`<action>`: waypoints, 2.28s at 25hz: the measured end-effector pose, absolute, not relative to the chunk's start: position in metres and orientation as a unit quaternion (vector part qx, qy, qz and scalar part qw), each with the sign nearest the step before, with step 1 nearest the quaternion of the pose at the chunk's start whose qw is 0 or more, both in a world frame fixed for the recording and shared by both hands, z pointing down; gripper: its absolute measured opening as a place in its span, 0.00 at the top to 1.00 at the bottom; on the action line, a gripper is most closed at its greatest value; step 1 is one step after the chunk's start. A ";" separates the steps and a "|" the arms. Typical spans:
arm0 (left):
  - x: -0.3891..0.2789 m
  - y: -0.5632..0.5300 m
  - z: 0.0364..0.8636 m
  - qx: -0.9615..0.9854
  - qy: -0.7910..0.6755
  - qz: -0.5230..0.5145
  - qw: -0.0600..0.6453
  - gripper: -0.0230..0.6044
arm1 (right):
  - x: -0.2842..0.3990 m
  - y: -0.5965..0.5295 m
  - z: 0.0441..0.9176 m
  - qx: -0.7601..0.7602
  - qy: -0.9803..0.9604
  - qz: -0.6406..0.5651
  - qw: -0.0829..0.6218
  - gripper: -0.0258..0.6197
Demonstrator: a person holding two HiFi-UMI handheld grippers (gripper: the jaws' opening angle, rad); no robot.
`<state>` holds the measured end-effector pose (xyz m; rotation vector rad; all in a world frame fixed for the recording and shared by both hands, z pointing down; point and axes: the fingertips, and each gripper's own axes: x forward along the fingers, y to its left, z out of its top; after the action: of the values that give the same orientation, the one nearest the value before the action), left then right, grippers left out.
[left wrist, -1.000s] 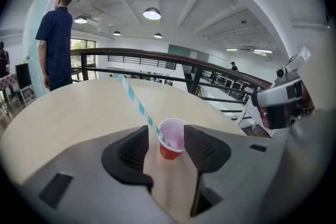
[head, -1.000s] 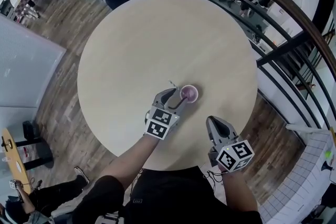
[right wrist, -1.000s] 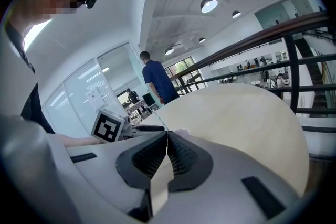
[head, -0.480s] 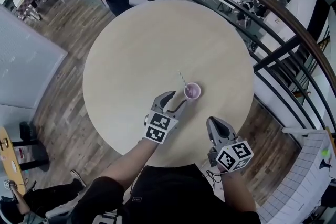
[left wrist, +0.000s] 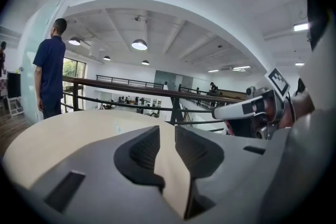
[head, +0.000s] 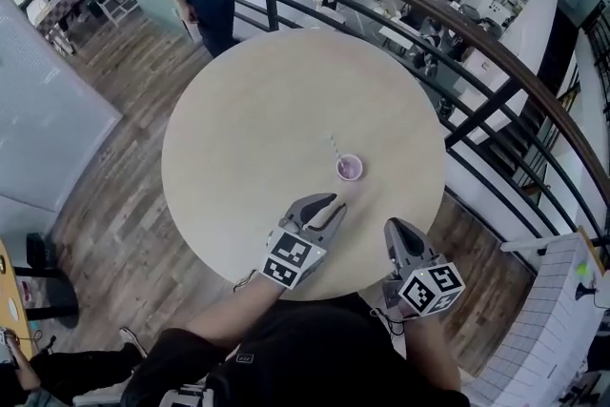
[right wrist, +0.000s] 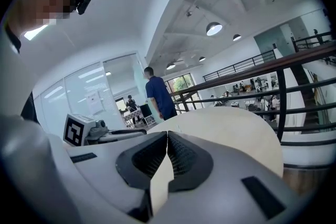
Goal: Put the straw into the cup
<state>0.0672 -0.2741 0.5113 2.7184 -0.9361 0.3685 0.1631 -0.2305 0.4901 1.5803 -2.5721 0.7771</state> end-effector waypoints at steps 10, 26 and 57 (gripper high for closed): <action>0.071 -0.236 0.456 0.941 -0.311 0.094 0.093 0.93 | 0.194 -0.192 0.445 0.516 -0.830 0.212 -0.018 0.93; 0.089 -0.193 0.407 0.942 -0.325 0.067 0.058 0.95 | 0.238 -0.157 0.402 0.522 -0.838 0.153 -0.046 0.93; 0.065 -0.199 0.405 0.928 -0.362 0.070 0.062 0.95 | 0.209 -0.160 0.391 0.486 -0.864 0.127 -0.037 0.93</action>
<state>0.0651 -0.1993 0.4051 2.8042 -1.0931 0.2102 0.2087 -0.1598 0.3909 1.5648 -2.7793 0.4100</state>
